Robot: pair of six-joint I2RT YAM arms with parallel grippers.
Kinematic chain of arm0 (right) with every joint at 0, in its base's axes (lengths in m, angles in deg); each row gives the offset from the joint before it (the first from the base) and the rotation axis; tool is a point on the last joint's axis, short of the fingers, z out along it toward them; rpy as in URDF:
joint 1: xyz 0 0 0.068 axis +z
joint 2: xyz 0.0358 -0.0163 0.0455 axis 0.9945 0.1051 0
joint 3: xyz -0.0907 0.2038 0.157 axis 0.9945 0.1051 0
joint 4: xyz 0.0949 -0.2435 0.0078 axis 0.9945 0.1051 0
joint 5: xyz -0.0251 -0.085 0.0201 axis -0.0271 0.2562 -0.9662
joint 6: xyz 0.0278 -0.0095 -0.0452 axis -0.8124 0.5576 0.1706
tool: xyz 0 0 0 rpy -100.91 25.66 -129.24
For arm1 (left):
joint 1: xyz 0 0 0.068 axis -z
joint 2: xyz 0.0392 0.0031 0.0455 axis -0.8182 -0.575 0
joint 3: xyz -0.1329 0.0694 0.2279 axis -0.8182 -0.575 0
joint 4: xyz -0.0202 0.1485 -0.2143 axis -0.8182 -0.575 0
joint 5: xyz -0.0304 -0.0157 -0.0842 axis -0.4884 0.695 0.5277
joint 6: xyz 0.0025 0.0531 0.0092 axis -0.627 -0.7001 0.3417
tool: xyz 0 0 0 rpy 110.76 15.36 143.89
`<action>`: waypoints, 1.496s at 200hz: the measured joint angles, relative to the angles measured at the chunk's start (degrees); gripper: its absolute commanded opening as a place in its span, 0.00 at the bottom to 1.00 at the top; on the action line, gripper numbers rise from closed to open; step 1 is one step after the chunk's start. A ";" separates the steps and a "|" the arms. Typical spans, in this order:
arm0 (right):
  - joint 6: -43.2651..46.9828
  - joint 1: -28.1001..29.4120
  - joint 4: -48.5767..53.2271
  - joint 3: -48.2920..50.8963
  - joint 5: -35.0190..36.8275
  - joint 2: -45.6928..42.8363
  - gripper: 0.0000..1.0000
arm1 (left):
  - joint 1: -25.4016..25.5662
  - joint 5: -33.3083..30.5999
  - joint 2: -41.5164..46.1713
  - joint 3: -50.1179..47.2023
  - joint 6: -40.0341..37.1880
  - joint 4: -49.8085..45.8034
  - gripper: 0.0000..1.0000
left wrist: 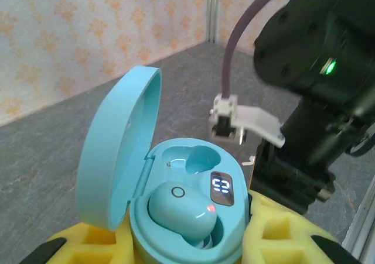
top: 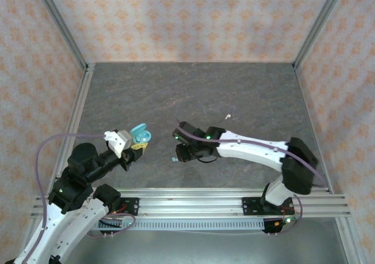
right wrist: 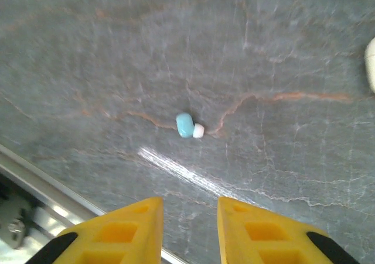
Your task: Insert the wireless bluetooth earbuds into the charging case
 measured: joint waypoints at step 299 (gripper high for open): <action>8.90 4.70 9.25 -19.69 8.00 25.73 0.24 | 0.00 -4.33 2.21 -0.07 -0.33 -6.10 0.19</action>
